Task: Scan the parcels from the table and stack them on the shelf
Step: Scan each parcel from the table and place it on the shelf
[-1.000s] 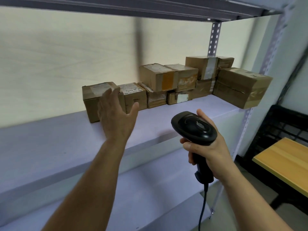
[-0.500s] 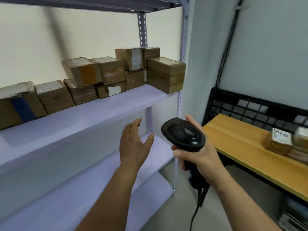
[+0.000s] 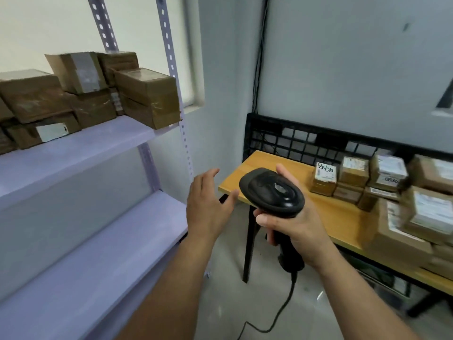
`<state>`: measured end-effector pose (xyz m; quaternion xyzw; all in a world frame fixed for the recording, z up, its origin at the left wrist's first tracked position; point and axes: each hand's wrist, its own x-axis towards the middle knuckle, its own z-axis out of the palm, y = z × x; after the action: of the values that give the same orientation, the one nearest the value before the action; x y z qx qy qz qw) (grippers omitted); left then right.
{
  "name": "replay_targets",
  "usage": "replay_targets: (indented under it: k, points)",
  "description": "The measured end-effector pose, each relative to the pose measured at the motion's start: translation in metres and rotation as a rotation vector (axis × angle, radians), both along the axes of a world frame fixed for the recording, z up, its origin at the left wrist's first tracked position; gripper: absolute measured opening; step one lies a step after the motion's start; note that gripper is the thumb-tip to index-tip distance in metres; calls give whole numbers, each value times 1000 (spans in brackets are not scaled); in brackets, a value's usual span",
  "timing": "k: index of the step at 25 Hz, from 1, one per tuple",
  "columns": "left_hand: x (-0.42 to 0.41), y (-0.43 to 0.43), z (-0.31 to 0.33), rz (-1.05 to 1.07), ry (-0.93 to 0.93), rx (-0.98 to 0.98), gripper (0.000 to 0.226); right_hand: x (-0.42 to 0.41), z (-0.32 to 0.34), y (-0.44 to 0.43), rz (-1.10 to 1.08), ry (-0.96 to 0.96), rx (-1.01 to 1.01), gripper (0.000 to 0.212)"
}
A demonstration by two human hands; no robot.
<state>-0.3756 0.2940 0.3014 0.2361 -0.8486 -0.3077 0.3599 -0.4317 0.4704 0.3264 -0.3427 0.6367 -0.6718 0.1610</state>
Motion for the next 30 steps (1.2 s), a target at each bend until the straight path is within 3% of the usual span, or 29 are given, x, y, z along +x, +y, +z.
replay_targets:
  k: [2,18,24,30]
  points:
    - [-24,13,-2,-40,-8,-3,64,-16,-1,18,-43,16,20,116]
    - [-279,95,-21,-434,-179,45,65,-202,-11,117,-497,-91,63,103]
    - [-378,101,-43,-528,-291,130,64,-283,-15,128,-648,-107,121,104]
    - [-457,82,-81,-529,-520,163,61,-358,-36,115,-641,-207,123,100]
